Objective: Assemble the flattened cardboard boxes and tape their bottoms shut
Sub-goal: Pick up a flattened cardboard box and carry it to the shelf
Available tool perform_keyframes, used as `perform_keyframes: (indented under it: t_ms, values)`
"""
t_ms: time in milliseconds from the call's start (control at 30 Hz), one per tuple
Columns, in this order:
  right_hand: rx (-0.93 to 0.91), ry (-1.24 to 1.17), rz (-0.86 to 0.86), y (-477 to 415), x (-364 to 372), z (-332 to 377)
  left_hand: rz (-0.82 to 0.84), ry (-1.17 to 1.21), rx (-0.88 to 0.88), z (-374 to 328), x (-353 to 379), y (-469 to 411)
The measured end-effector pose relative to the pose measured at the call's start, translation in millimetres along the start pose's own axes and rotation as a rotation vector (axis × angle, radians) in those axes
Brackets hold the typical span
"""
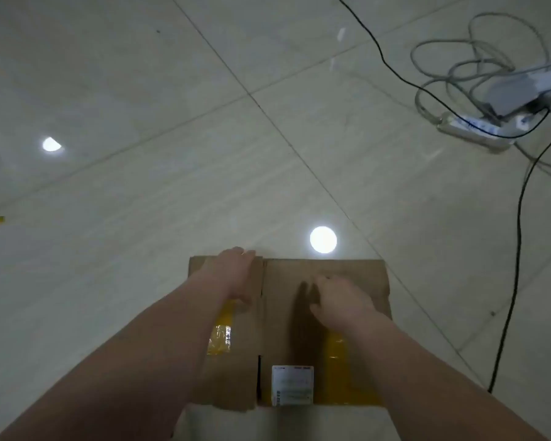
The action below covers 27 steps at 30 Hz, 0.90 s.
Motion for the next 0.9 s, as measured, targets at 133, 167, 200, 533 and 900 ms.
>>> perform_keyframes:
  t_ms: [133, 167, 200, 533, 900]
  values:
    - [0.022, -0.015, 0.050, -6.2, 17.7, -13.4, 0.009, -0.084, -0.016, 0.9, 8.9, -13.2]
    - [0.028, -0.022, 0.062, -7.7, 21.6, -15.5, -0.007, -0.096, -0.017, 0.0, 9.4, -15.9]
    - [0.030, -0.026, 0.067, -8.4, 25.1, -17.0, -0.021, -0.107, -0.022, -1.3, 9.7, -17.3]
    - [0.031, -0.022, -0.069, -11.1, -0.9, -19.4, -0.024, -0.179, -0.032, -5.7, -20.4, -14.1]
    - [0.055, -0.018, -0.223, 55.5, -96.6, 4.6, -0.080, 0.150, 0.062, -31.1, -99.0, 73.3]
Point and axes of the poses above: each hand's wrist, its own y-axis away from the middle knuckle, its own x-axis out of the palm, z = x × y, the point moved 7 cm from there along -y, towards the middle knuckle, and after that the axes turned 2 degrees about y, right-handed, at the moved point
